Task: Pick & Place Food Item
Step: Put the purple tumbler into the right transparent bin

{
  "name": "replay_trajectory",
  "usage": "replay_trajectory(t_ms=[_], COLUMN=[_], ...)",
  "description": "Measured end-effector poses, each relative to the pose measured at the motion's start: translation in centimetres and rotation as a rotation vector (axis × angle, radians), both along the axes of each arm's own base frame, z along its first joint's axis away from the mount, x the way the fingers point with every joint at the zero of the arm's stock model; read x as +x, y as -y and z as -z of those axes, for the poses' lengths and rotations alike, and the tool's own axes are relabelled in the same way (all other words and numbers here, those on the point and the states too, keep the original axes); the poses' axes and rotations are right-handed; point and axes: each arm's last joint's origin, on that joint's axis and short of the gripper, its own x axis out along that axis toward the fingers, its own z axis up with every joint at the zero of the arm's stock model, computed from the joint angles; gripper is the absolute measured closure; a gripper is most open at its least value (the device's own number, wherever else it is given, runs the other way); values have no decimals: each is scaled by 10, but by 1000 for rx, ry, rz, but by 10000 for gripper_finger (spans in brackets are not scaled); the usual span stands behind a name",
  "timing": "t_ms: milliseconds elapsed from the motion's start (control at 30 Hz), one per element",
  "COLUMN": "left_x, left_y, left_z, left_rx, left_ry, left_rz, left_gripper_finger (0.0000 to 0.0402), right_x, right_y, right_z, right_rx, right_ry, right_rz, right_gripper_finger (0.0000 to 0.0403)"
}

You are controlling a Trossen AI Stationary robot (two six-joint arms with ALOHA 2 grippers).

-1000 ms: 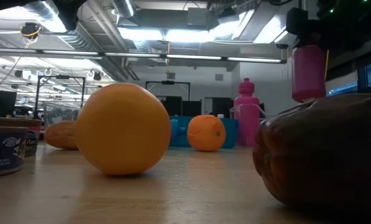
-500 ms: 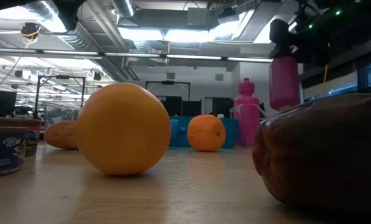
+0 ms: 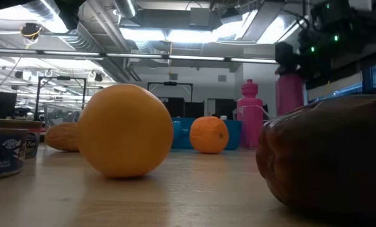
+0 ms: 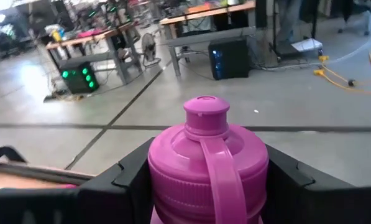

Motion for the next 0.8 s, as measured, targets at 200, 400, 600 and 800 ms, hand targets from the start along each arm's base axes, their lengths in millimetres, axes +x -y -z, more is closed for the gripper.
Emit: replay_trajectory(t_ms=[200,400,600,800], left_x=[0,0,0,0], left_y=[-1,-1,-2,-2], left_z=[0,0,0,0], left_rx=[-13,-19,-50,-54], left_ry=[2,2,5,5], left_rz=[-24,-36,-47,-51], left_gripper_finger=[75,75,75,75], right_x=[-5,-2,4,11], right_y=[-2,-1,7,19], right_z=[20,19,28,31], right_rx=[-40,-113,-100,-152], right_ry=[39,-84,-135,-86], right_rz=[13,-48,-101,-126], right_gripper_finger=[197,197,197,197])
